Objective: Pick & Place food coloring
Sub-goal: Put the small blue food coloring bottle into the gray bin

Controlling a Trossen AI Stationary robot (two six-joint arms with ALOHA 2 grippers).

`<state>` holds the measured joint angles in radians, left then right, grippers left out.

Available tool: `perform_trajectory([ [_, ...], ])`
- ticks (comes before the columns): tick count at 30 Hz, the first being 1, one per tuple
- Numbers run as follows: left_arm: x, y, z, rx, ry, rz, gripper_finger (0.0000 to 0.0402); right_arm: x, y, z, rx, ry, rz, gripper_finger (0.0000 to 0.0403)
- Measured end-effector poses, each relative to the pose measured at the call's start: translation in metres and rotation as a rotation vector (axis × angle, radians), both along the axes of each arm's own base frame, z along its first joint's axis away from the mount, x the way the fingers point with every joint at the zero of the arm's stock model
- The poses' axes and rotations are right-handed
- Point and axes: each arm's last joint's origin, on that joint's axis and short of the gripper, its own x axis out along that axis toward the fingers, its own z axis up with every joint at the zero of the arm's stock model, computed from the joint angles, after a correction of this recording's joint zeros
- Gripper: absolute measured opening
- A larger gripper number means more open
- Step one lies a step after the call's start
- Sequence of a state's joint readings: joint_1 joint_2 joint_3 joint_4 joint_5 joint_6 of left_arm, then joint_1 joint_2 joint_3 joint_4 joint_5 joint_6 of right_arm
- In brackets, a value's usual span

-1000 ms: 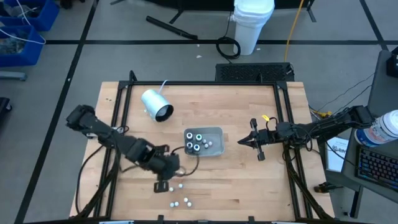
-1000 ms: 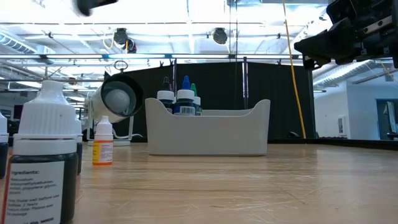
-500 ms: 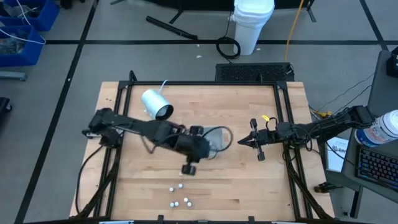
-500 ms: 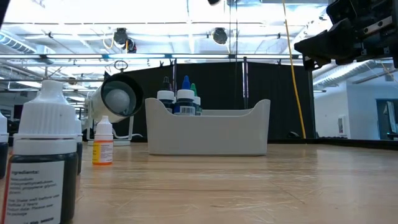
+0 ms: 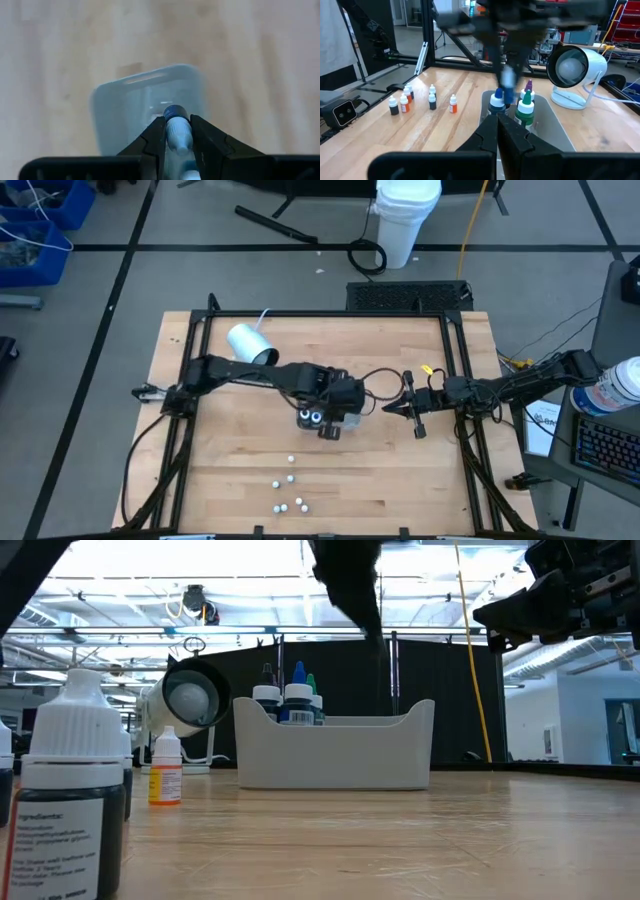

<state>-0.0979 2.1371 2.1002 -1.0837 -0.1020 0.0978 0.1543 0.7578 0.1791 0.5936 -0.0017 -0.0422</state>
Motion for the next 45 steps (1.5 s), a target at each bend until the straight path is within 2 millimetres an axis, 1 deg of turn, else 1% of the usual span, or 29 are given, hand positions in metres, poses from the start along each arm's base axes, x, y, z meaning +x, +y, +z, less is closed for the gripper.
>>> perform_trajectory([
  [3, 0.009, 0.009, -0.015, 0.04, 0.01, 0.033, 0.0081, 0.0, 0.0, 0.0, -0.007, -0.001, 0.0, 0.0],
  [6, 0.017, 0.014, -0.029, 0.053, 0.03, 0.012, 0.0081, 0.0, 0.0, 0.0, -0.008, -0.001, 0.001, 0.0],
  [10, 0.021, 0.018, -0.042, 0.065, 0.062, -0.008, 0.0081, 0.0, 0.0, 0.0, -0.021, 0.0, 0.001, 0.0],
  [14, 0.023, 0.018, -0.047, 0.082, 0.065, -0.04, 0.0081, 0.0, 0.0, -0.001, -0.024, 0.005, 0.002, 0.0],
  [16, 0.024, 0.015, -0.05, 0.09, 0.048, -0.063, 0.0081, 0.0, 0.0, -0.001, -0.027, 0.006, 0.002, 0.0],
  [28, 0.028, 0.002, -0.068, 0.094, 0.08, -0.101, 0.0081, 0.0, 0.0, -0.002, -0.028, 0.012, 0.002, 0.0],
  [32, 0.031, -0.002, -0.084, 0.101, 0.123, -0.113, 0.0081, 0.0, 0.0, -0.001, -0.028, 0.011, 0.002, 0.0],
  [35, 0.033, -0.004, -0.093, 0.112, 0.144, -0.12, 0.0081, 0.0, 0.0, -0.002, -0.028, 0.013, 0.002, 0.0],
  [40, 0.033, -0.007, -0.095, 0.12, 0.149, -0.126, 0.0081, 0.0, 0.0, -0.002, -0.028, 0.012, 0.002, 0.0],
  [45, 0.032, -0.006, -0.096, 0.122, 0.157, -0.123, 0.0081, 0.0, 0.0, -0.002, -0.028, 0.012, 0.001, 0.0],
])
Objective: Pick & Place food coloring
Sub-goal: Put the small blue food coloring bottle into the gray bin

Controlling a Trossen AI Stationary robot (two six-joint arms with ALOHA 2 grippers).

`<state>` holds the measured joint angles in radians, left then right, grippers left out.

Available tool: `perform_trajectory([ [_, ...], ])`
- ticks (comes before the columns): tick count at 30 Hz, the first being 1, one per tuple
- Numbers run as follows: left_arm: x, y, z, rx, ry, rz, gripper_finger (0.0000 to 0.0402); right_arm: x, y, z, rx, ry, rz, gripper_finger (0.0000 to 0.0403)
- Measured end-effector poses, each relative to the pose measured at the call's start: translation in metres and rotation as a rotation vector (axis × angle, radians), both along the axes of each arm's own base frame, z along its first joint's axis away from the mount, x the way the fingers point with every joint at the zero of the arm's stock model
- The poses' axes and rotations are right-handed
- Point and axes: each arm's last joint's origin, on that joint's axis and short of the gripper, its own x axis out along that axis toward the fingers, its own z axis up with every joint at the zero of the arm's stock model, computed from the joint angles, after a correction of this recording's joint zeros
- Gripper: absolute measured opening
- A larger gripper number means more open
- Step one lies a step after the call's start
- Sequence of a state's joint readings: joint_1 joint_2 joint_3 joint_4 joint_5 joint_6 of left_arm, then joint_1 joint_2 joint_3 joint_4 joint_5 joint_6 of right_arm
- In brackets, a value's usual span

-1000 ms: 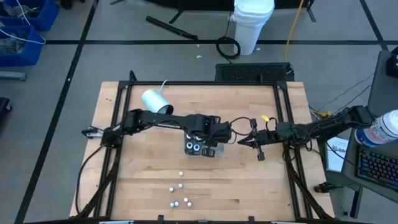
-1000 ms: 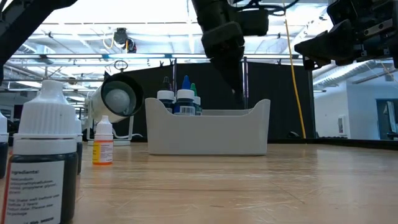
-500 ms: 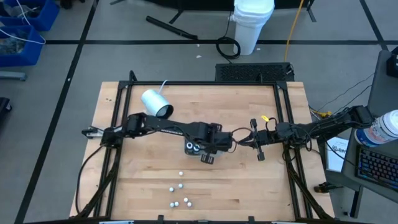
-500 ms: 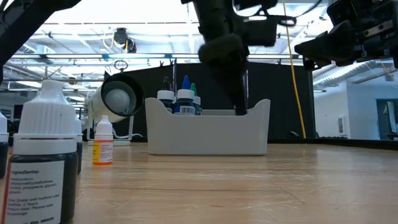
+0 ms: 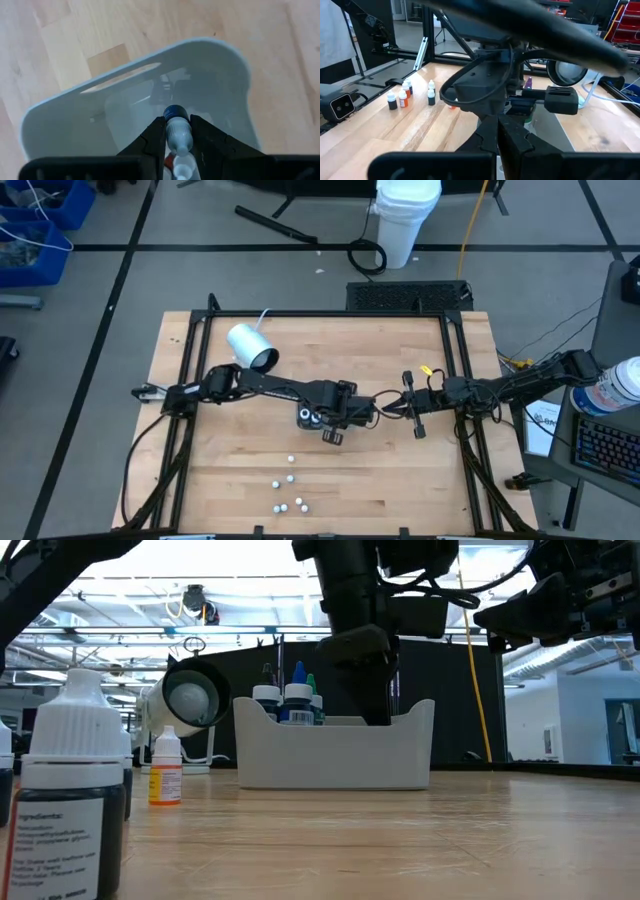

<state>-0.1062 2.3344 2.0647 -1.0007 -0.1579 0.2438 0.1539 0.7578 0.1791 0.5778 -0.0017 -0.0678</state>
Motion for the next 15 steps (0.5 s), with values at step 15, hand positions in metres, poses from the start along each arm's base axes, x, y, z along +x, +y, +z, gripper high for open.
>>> perform_trajectory([
  [15, 0.002, 0.001, -0.017, -0.006, 0.052, -0.025, 0.0081, 0.0, 0.0, 0.0, 0.0, 0.002, 0.0, 0.0],
])
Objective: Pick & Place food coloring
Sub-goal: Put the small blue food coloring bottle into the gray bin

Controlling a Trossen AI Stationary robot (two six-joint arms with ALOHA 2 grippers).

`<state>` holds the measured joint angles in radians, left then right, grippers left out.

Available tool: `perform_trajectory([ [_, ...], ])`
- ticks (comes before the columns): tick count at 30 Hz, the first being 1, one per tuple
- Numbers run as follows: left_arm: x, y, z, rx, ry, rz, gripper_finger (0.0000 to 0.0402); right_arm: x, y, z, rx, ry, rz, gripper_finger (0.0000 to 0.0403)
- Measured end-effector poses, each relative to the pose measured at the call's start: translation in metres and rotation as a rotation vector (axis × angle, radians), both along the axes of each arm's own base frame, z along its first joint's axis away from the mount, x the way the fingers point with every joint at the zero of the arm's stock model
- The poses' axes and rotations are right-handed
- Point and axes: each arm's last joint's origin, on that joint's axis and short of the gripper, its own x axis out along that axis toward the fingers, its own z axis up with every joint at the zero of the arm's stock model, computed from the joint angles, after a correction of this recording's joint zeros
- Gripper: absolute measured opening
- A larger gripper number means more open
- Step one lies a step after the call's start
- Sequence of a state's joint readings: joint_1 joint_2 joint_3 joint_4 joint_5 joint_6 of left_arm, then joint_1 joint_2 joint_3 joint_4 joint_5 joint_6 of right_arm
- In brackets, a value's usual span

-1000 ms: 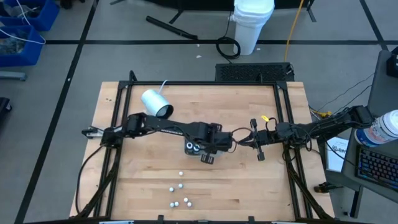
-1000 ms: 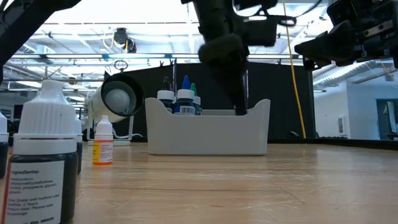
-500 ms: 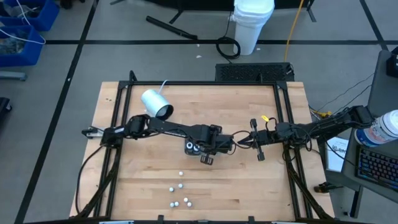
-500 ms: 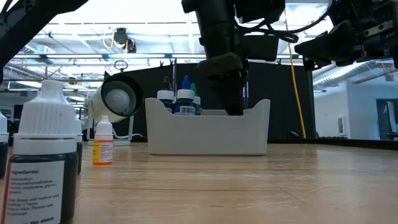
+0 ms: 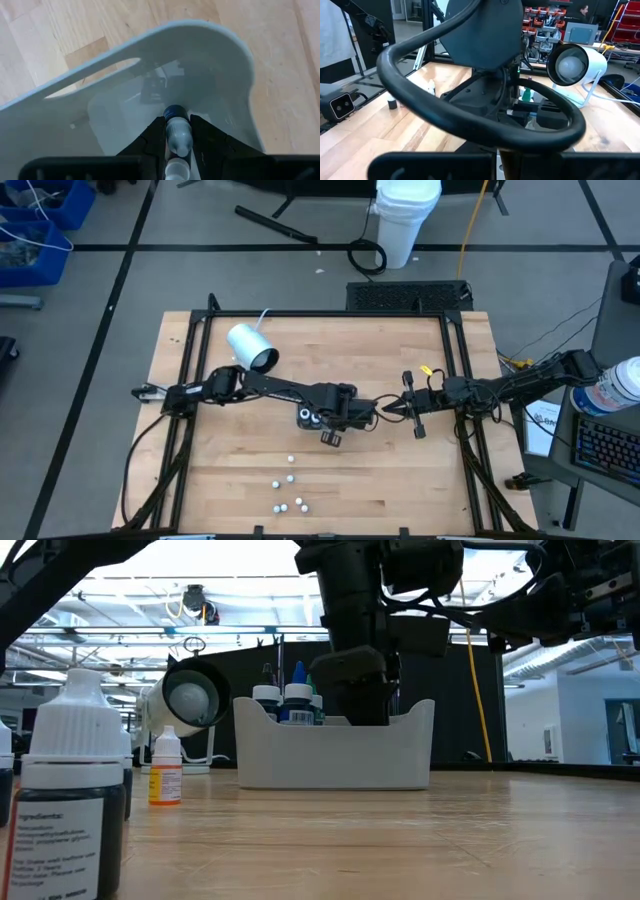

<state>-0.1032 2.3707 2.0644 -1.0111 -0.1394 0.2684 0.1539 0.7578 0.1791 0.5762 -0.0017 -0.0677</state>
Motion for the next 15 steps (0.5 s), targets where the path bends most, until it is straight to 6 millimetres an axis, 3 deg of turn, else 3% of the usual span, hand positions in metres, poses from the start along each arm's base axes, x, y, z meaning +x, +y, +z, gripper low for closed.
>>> perform_trajectory([
  [15, -0.0008, -0.0001, -0.0002, -0.003, 0.011, -0.017, 0.0082, 0.0, 0.0, -0.0001, 0.0, 0.001, 0.0, 0.0],
])
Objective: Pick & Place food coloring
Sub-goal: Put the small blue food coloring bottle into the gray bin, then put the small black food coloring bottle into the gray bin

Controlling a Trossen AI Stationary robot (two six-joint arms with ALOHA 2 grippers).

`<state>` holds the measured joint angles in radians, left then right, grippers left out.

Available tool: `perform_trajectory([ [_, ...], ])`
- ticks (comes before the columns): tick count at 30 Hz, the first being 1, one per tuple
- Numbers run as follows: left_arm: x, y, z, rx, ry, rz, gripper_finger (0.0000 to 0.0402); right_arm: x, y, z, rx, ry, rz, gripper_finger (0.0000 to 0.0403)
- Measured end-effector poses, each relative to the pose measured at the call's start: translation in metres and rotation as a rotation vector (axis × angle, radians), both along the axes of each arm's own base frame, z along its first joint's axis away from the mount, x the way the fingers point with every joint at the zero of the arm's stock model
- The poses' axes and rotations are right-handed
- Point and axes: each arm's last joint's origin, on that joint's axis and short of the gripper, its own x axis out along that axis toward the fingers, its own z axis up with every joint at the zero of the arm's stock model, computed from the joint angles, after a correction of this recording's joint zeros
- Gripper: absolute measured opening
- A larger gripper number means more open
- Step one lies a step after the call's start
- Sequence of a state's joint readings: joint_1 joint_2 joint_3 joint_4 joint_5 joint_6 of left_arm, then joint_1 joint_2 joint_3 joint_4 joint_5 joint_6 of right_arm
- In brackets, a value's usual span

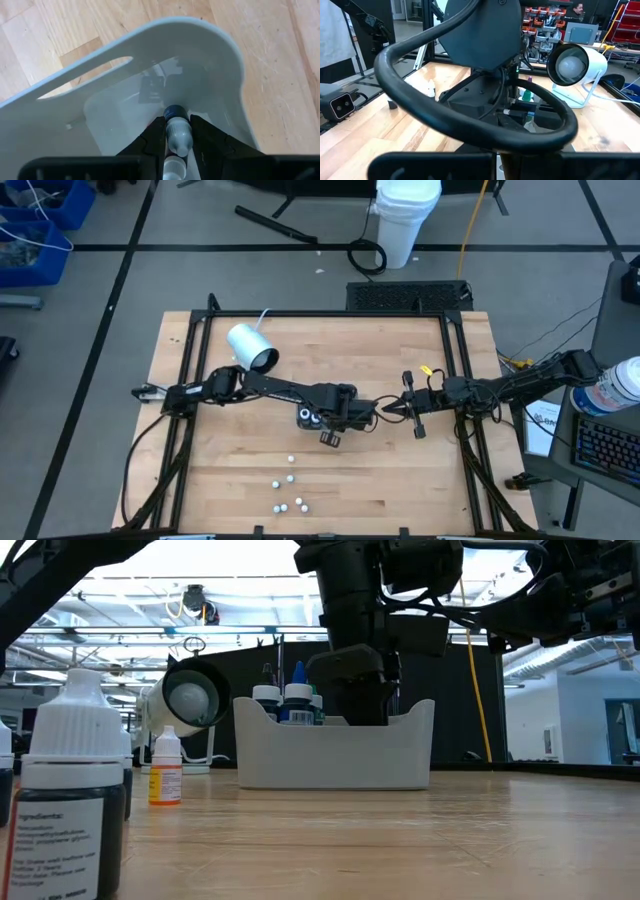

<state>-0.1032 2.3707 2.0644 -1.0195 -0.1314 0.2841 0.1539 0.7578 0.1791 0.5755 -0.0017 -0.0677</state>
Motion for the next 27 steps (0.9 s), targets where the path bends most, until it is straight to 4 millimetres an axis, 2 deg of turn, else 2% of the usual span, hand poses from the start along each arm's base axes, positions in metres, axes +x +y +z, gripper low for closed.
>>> perform_trajectory([
  [5, 0.0, 0.0, 0.0, 0.001, 0.0, -0.002, 0.0096, 0.0, 0.0, 0.0, 0.0, 0.0, 0.0, 0.0],
  [17, 0.0, 0.001, 0.003, 0.048, 0.0, -0.03, 0.0165, 0.0, 0.0, 0.0, 0.0, 0.001, 0.0, 0.0],
  [20, -0.002, -0.001, 0.016, 0.078, -0.01, -0.018, 0.0171, 0.0, 0.0, 0.0, 0.0, 0.002, 0.0, 0.0],
  [24, -0.011, -0.011, 0.051, 0.07, -0.051, -0.005, 0.0172, 0.0, 0.0, -0.001, -0.001, 0.006, 0.0, 0.0],
  [27, -0.025, -0.022, 0.08, 0.049, -0.086, 0.02, 0.0172, 0.0, 0.0, -0.001, -0.001, 0.013, 0.001, 0.0],
])
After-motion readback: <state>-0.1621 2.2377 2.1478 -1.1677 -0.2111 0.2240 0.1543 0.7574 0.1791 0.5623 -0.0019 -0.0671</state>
